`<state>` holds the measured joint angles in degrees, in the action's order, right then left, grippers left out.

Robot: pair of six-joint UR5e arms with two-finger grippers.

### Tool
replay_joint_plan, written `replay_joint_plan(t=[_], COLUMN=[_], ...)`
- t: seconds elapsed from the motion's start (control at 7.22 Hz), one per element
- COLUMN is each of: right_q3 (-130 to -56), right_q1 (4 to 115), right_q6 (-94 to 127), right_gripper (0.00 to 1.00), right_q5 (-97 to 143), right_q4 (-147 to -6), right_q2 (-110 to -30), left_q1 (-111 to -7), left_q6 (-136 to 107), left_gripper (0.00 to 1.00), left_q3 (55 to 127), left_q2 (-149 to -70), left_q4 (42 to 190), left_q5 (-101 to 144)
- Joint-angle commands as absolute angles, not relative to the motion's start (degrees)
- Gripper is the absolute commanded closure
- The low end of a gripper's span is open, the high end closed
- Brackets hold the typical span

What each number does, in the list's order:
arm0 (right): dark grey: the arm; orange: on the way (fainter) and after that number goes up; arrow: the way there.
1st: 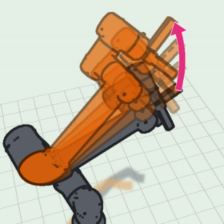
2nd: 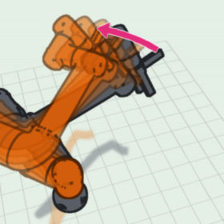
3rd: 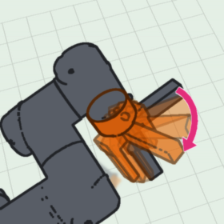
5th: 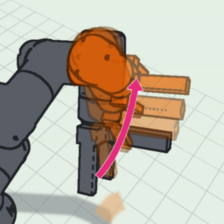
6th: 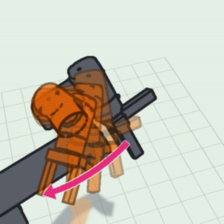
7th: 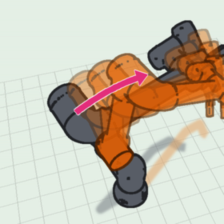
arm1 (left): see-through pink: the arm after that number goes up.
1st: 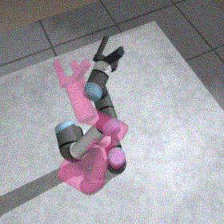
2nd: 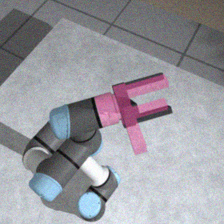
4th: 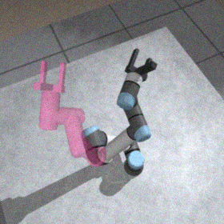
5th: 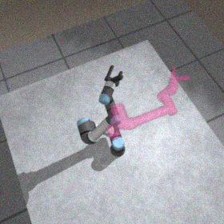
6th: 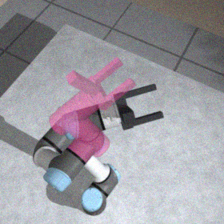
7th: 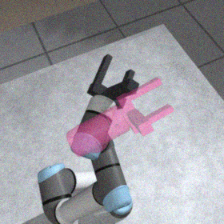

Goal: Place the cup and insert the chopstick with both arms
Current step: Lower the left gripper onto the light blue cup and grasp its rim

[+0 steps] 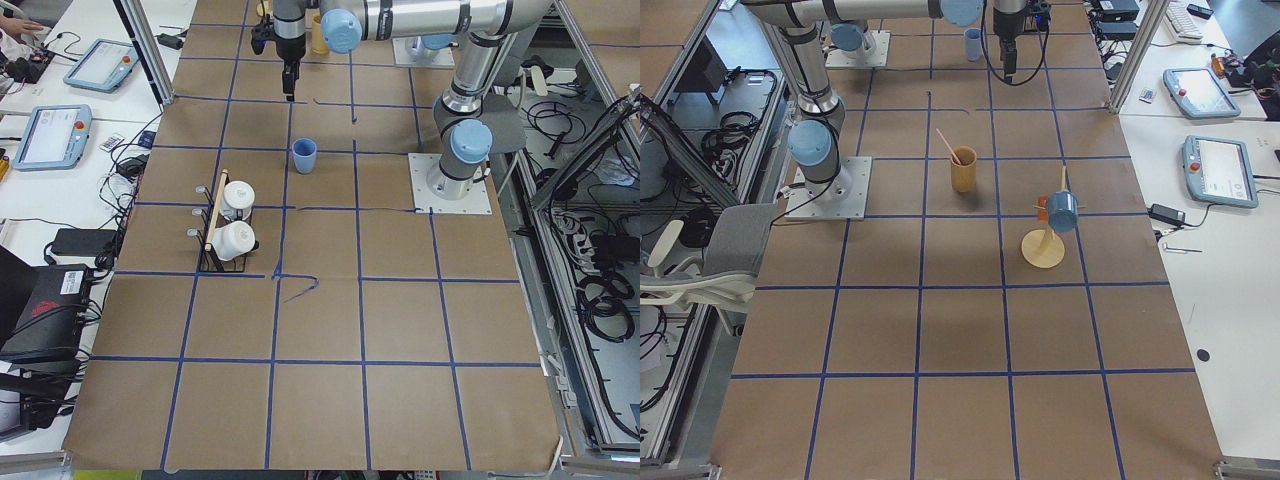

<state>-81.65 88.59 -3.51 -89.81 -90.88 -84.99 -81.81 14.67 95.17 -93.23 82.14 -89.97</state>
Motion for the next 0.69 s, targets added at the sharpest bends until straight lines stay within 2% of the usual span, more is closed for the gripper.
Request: replay_joint_plan(t=[0.0,0.28,0.55], right_q3=[-81.65,-81.65,-81.65], right_q1=[88.59,88.59,88.59], right_q6=[-3.52,-3.52,-3.78], right_gripper=[0.0,0.0,0.0], right_q5=[-89.82,-89.82,-90.0], right_q4=[-90.88,-90.88,-90.88], right_q2=[-84.99,-84.99,-84.99], left_q1=[-77.17,-77.08,-76.38], left_q6=[24.84,25.31,26.18], left_gripper=[0.0,0.0,0.02], left_q3=[107.87,116.51,116.72], left_q2=[-95.01,-96.67,-97.47], left_q4=[67.3,57.11,57.22], left_q5=[-89.56,-89.56,-89.56])
